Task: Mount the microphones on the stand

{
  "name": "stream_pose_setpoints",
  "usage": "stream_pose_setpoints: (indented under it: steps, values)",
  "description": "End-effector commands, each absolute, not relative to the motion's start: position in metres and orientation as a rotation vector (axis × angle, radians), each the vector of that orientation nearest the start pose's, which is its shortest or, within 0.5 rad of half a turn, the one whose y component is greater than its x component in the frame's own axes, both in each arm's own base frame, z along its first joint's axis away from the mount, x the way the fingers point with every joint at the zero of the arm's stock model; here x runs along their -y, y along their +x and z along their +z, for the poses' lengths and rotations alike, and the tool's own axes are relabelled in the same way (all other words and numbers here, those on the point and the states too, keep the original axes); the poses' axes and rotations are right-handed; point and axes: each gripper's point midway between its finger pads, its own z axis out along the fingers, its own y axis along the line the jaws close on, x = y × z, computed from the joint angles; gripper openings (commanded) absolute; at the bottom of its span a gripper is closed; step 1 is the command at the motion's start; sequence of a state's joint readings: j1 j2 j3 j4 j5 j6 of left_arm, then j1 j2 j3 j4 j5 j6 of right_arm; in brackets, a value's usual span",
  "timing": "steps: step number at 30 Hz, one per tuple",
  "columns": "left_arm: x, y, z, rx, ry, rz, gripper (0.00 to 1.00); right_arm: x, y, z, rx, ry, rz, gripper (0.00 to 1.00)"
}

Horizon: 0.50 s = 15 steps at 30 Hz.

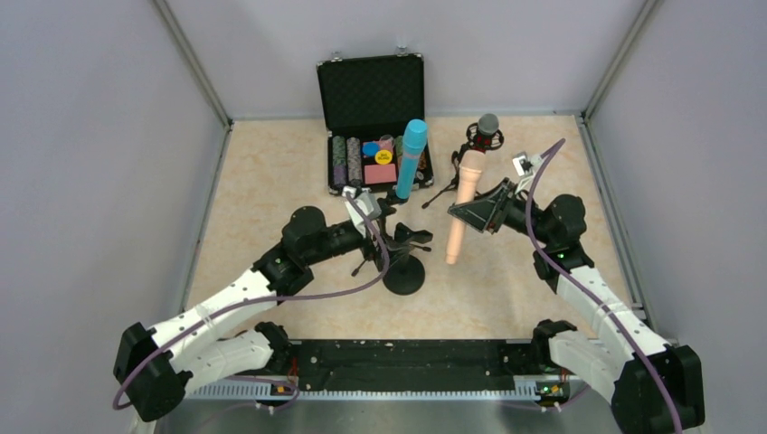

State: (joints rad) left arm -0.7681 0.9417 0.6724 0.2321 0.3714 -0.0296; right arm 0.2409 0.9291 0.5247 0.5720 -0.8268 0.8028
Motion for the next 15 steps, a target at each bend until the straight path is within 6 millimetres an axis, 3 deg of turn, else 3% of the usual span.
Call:
stream_pose_setpoints:
  steps: [1, 15]
  values:
    - [0.309, 0.195, 0.284, -1.188, 1.122, -0.887, 0.99, -0.208, 0.244, 0.308, -1.512, -0.366, 1.320, 0.00]
    - [0.318, 0.211, 0.272, -1.102, 1.276, -0.828, 0.99, -0.208, 0.244, 0.301, -1.523, -0.412, 1.284, 0.00]
